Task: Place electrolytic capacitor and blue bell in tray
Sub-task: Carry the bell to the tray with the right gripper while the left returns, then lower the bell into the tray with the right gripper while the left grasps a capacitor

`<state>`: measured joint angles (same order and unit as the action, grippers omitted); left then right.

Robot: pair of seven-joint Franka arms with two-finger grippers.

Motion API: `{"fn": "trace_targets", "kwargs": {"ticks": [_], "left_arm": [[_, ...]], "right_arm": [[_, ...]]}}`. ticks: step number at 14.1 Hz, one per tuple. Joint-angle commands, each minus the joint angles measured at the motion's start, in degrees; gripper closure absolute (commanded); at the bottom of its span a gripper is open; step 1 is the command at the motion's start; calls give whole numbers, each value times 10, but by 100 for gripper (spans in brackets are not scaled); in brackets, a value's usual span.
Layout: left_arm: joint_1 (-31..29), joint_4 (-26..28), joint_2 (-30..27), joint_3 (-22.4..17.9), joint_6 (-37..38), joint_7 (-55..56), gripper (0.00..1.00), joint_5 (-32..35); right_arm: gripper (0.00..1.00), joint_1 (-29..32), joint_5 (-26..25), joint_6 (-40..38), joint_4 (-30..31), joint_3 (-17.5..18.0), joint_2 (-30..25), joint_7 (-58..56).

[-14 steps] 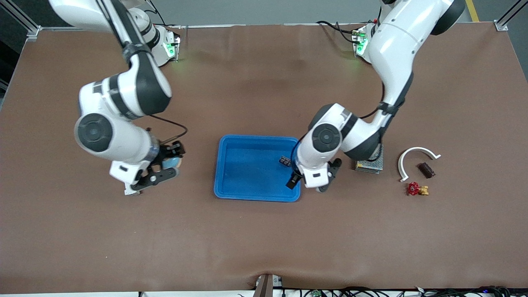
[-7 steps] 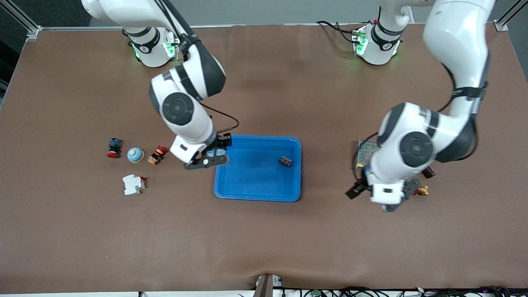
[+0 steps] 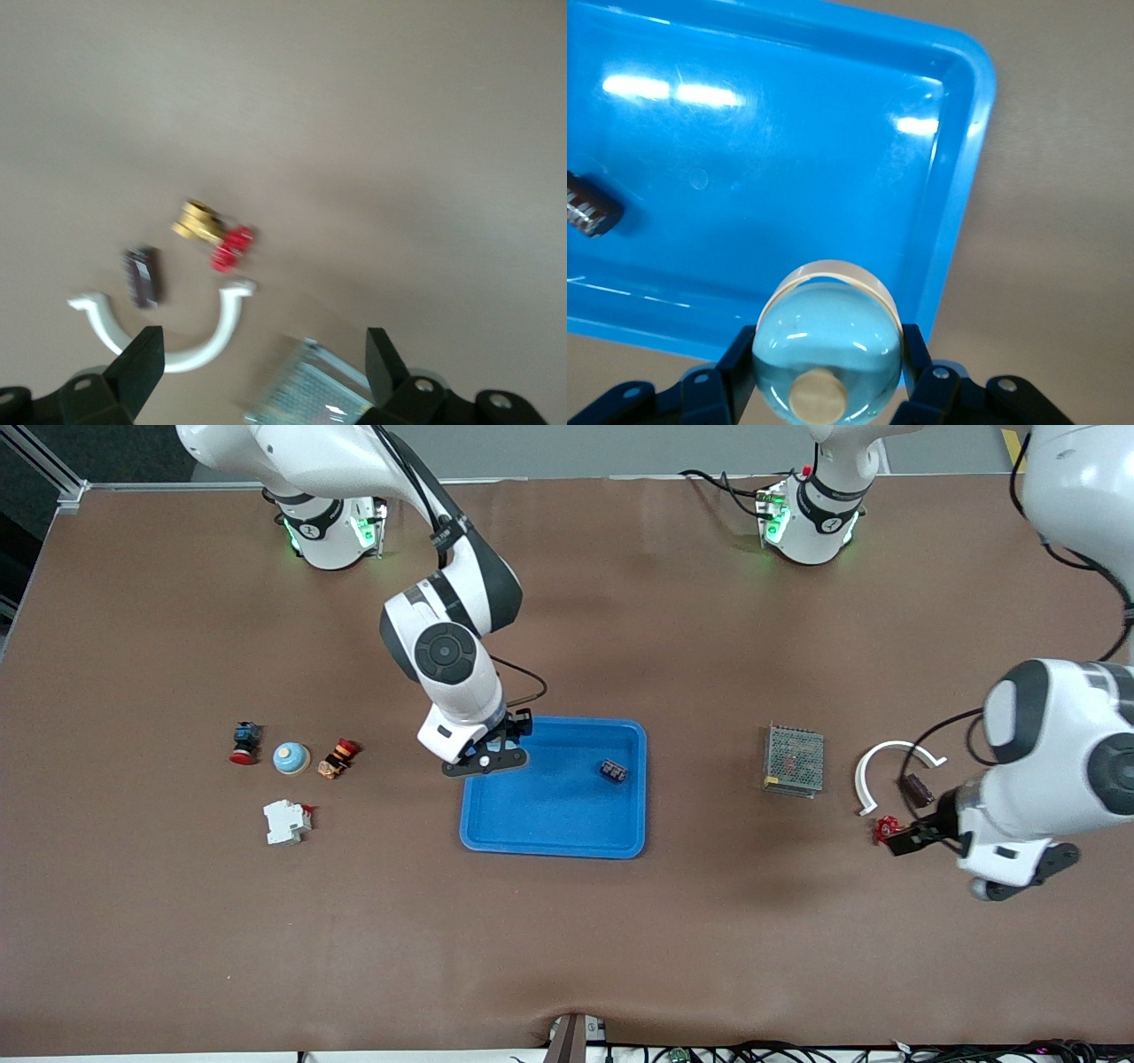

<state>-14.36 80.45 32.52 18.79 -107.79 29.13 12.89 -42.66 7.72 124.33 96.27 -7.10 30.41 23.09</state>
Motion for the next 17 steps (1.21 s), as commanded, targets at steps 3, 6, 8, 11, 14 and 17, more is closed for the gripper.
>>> {"fn": "trace_targets", "kwargs": {"ticks": [3,6,8,11,14,17], "left_arm": [[-74,58,-18,8,-3,-90,0,12],[-90,99,-18,8,-25,-101,0,11],[-102,129,-18,12,-53,-100,0,4],[-105,162,-16,11,-86,-100,0,5],[-117,178,-11,11,-91,-100,8,4],[-128,192,-4,12,-91,-97,14,2]], "right_arm": [[64,-12,5,45,5,-5,29,7],[64,-22,5,68,5,-5,52,7],[64,-26,5,85,5,-5,65,7],[64,-32,5,109,5,-5,83,7],[64,-38,5,117,5,-5,93,7],[63,-40,5,119,5,-5,98,6]]}}
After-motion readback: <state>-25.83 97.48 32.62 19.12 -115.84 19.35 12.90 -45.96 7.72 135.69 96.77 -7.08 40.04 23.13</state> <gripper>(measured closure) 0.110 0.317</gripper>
